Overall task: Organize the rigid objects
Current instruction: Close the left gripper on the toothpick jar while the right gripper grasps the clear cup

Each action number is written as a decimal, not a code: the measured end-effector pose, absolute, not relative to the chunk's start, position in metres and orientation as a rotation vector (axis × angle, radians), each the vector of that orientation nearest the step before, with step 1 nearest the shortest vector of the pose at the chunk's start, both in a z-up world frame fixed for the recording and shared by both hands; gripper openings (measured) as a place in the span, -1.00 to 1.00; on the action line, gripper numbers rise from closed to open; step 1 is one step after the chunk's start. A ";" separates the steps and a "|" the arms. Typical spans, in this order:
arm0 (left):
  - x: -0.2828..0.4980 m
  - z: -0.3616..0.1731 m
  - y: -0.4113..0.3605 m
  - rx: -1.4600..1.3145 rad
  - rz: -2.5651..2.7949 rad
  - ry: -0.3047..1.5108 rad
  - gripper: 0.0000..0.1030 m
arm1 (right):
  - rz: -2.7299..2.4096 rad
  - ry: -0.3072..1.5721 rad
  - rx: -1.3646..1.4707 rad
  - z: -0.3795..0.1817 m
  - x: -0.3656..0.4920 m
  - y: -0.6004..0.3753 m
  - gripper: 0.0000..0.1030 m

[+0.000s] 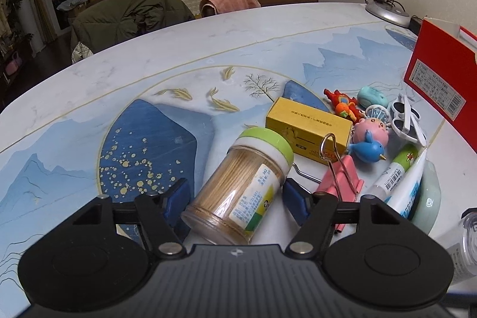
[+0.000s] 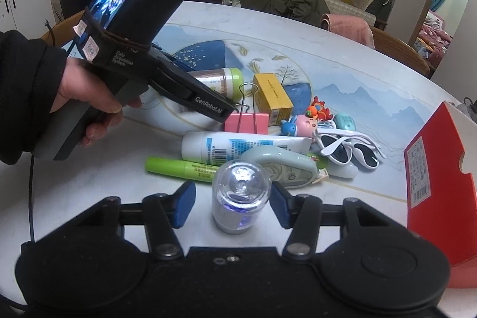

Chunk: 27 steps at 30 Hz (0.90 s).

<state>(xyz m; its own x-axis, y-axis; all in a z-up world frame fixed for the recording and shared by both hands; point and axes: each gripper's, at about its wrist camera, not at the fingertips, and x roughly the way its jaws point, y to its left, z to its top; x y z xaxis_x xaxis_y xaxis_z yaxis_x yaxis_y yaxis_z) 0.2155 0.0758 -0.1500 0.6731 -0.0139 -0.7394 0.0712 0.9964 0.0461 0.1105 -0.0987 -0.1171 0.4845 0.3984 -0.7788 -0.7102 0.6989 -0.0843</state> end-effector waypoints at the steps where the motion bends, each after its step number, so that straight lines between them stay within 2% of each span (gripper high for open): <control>1: 0.216 -0.149 0.076 0.072 -0.048 0.833 0.30 | 0.696 0.812 -0.432 -0.117 0.111 -0.099 -0.05; 3: 0.215 -0.149 0.076 0.073 -0.045 0.834 0.22 | 0.696 0.813 -0.429 -0.116 0.112 -0.100 -0.20; 7: 0.210 -0.145 0.077 0.051 -0.039 0.826 -0.13 | 0.695 0.818 -0.407 -0.115 0.112 -0.105 -0.21; 21: 0.182 -0.122 0.076 0.018 0.041 0.788 -0.19 | 0.689 0.821 -0.306 -0.093 0.107 -0.136 -0.21; 27: 0.165 -0.096 0.071 -0.021 0.054 0.749 -0.19 | 0.675 0.802 -0.266 -0.071 0.108 -0.161 -0.21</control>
